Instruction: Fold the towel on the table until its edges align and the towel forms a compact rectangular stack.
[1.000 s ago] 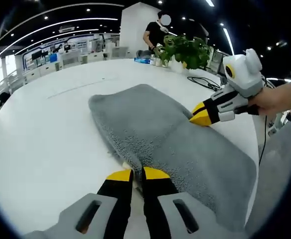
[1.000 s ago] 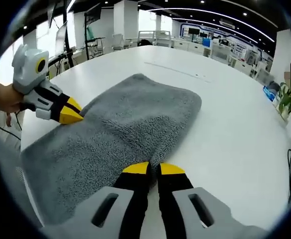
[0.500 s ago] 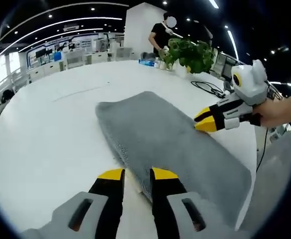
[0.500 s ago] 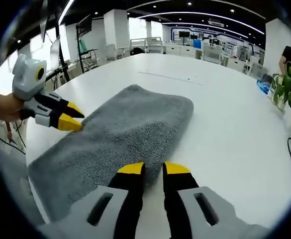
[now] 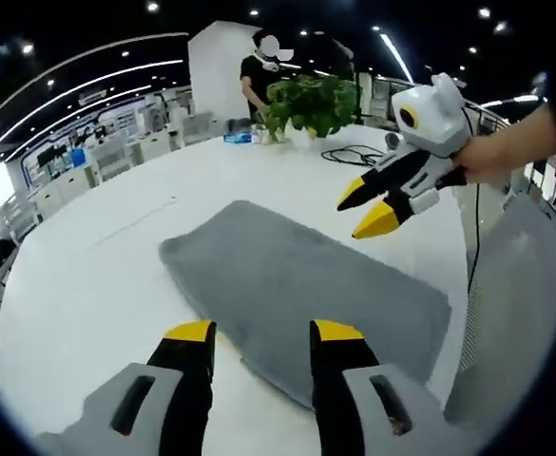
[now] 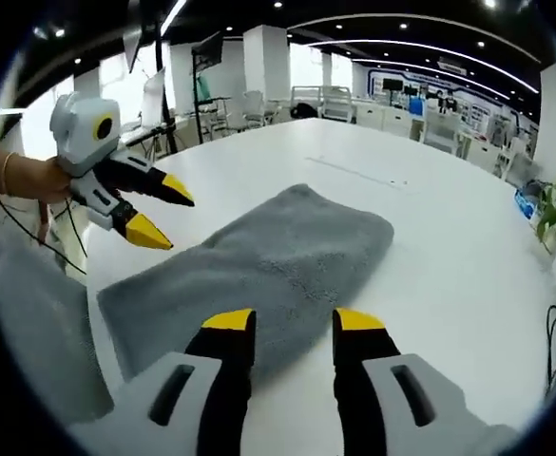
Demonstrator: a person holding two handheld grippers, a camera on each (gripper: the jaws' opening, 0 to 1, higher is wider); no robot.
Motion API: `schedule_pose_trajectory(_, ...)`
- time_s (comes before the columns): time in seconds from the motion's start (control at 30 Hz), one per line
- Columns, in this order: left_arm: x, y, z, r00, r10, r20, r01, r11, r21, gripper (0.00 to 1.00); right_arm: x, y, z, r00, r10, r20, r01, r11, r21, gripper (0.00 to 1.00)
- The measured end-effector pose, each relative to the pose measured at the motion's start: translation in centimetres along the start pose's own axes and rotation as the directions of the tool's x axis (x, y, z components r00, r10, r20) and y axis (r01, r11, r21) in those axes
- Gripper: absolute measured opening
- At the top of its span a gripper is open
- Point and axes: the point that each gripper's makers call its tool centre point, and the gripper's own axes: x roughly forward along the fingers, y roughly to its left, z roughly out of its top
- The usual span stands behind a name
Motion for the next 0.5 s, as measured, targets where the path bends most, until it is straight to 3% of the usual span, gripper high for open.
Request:
schedule_pose_trajectory(0.13, -0.4, -2.7, -0.8, 0.997, -0.069, -0.045, 0.075, 0.988, 0.133, 0.58, -0.3, 1.2, -1.3, 0.999, 0.024, -0.026, -0.024, 0.999, -0.031, 0.39)
schedule_pose_trajectory(0.27, -1.0, -5.0, -1.6, 0.988, -0.127, -0.086, 0.143, 0.966, 0.216, 0.6, -1.2, 3.4, -2.0, 0.997, 0.066, -0.039, -0.068, 0.996, -0.053, 0.43)
schedule_pose_trajectory(0.37, -1.4, -6.4, -2.0, 0.983, -0.156, -0.098, 0.175, 0.955, 0.24, 0.58, -2.4, 6.4, -1.9, 0.992, 0.106, -0.063, -0.113, 0.986, -0.122, 0.44)
schedule_pose_trajectory(0.4, -1.6, -6.8, -2.1, 0.981, -0.165, -0.101, 0.186, 0.949, 0.254, 0.53, -2.6, 7.0, -2.0, 0.991, 0.109, -0.072, -0.119, 0.983, -0.141, 0.43)
schedule_pose_trajectory(0.43, -1.7, -7.1, -2.3, 0.98, -0.17, -0.105, 0.192, 0.945, 0.266, 0.48, -2.3, 6.0, -2.0, 0.991, 0.113, -0.075, -0.124, 0.98, -0.159, 0.43)
schedule_pose_trajectory(0.5, -2.0, -8.0, -2.7, 0.976, -0.188, -0.108, 0.21, 0.942, 0.263, 0.46, -2.5, 6.4, -2.5, 0.989, 0.124, -0.075, -0.134, 0.98, -0.148, 0.42)
